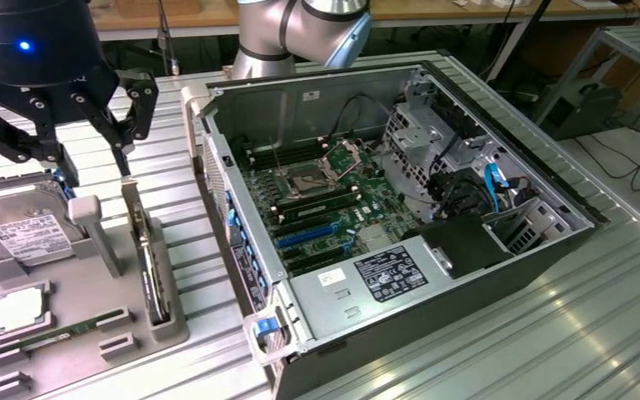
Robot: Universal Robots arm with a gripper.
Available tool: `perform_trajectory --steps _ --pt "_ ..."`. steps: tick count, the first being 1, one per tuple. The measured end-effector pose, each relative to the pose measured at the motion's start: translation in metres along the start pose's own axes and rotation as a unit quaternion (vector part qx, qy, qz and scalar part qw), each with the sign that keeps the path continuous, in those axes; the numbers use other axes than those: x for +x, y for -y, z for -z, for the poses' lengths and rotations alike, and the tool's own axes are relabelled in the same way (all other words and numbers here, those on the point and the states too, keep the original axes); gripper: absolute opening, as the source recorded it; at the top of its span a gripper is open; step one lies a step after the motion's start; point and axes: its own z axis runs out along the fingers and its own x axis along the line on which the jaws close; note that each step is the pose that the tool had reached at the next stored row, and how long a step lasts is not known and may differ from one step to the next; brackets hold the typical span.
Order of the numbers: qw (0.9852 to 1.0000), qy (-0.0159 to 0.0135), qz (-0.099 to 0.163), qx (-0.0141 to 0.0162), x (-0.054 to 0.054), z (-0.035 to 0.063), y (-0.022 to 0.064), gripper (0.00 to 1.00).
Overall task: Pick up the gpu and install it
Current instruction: 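Pick up the gpu and move the gpu toward the slot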
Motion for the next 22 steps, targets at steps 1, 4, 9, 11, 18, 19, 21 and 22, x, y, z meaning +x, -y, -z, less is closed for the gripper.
perform_trajectory --steps 1,4,9,11,18,19,21,22 --pt "1.0000 0.0000 0.000 0.0000 0.000 0.0000 0.0000 0.54" --pt "1.0000 0.0000 0.000 0.0000 0.000 0.0000 0.0000 0.60" --pt "1.0000 0.0000 0.000 0.0000 0.000 -0.0015 0.0012 0.60" --pt "1.0000 0.0000 0.000 0.0000 0.000 -0.0037 0.0015 0.60" --pt "1.0000 0.0000 0.000 -0.0021 0.000 -0.0120 0.0024 0.60" --pt "1.0000 0.0001 0.000 -0.0022 0.000 -0.0127 0.0024 0.60" --pt "1.0000 0.0001 0.000 -0.0024 0.000 -0.0141 0.0025 0.60" --pt "1.0000 0.0001 0.000 -0.0026 0.000 -0.0147 0.0025 0.60"
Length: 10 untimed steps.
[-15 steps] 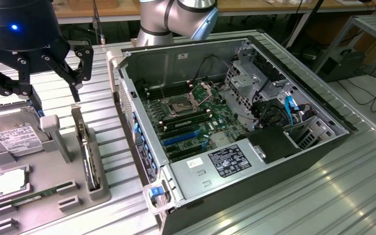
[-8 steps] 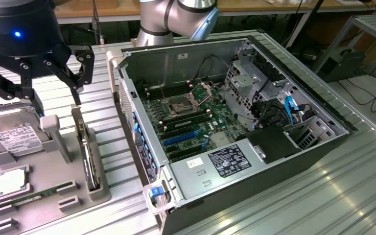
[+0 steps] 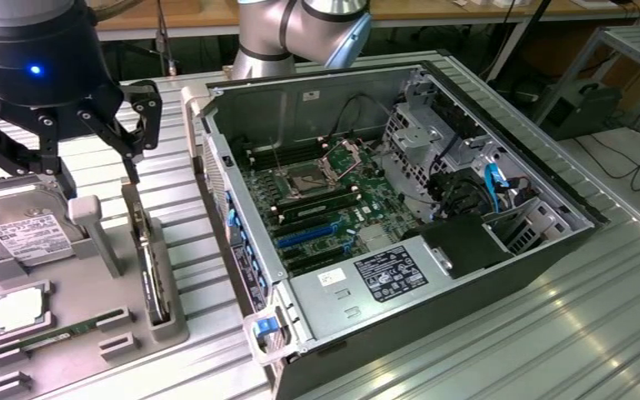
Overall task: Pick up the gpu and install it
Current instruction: 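Pick up the gpu and move the gpu toward the slot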
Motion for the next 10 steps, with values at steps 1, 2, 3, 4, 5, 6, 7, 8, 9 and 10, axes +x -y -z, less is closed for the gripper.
perform_trajectory --steps 1,2,3,4,5,6,7,8,9,10 --pt "1.0000 0.0000 0.000 0.0000 0.0000 -0.0006 0.0000 0.60" --pt "1.0000 0.0000 0.000 0.0000 0.0001 -0.0012 0.0001 0.60" --pt "1.0000 0.0000 0.000 0.0000 0.0001 -0.0019 0.0001 0.60" --pt "1.0000 0.0000 0.000 0.0000 0.0001 -0.0028 0.0001 0.60" --pt "1.0000 0.0000 0.000 -0.0001 0.0001 -0.0038 0.0002 0.60" --pt "1.0000 0.0001 0.000 -0.0002 0.0001 -0.0045 0.0004 0.60" --pt "1.0000 -0.0001 0.000 -0.0001 0.0001 -0.0050 0.0004 0.60" --pt "1.0000 -0.0001 0.000 -0.0001 0.0002 -0.0059 0.0005 0.60" --pt "1.0000 0.0000 0.000 -0.0001 0.0002 -0.0066 0.0006 0.60" --pt "1.0000 0.0000 0.000 -0.0001 0.0002 -0.0072 0.0006 0.60"
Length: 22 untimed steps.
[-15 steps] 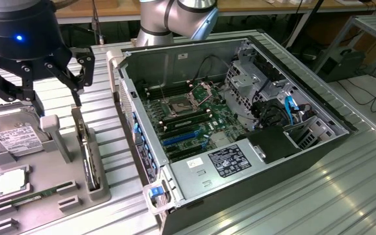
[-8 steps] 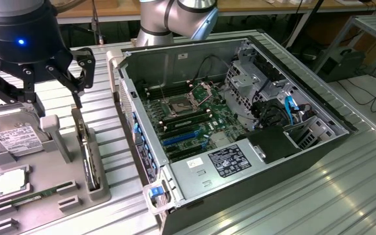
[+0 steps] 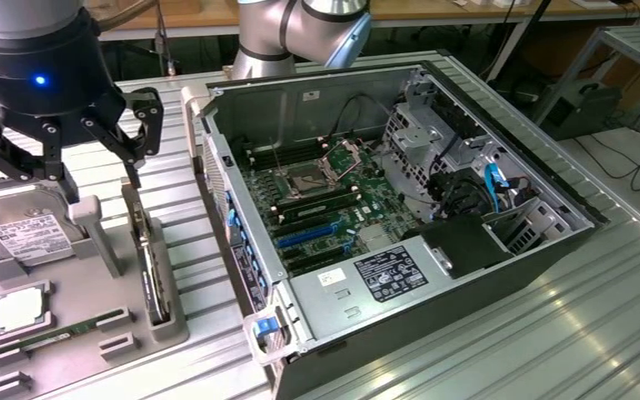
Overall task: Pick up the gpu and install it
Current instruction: 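Pick up the gpu and move the gpu toward the slot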
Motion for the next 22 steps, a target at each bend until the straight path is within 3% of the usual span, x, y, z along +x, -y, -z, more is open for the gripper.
perform_trajectory --steps 22 --pt "1.0000 0.0000 0.000 -0.0004 0.000 -0.0128 0.0012 0.60"
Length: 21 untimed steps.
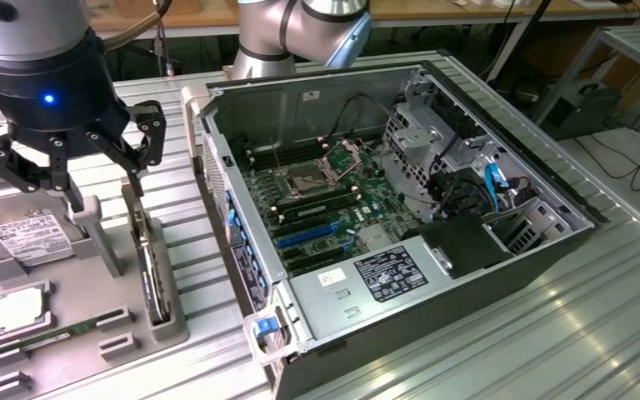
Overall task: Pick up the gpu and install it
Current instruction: 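Pick up the gpu and move the gpu toward the slot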
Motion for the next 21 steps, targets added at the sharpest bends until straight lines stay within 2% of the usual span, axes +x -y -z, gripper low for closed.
perform_trajectory --steps 21 --pt "1.0000 0.0000 0.000 0.0000 0.000 -0.0148 0.0010 0.60"
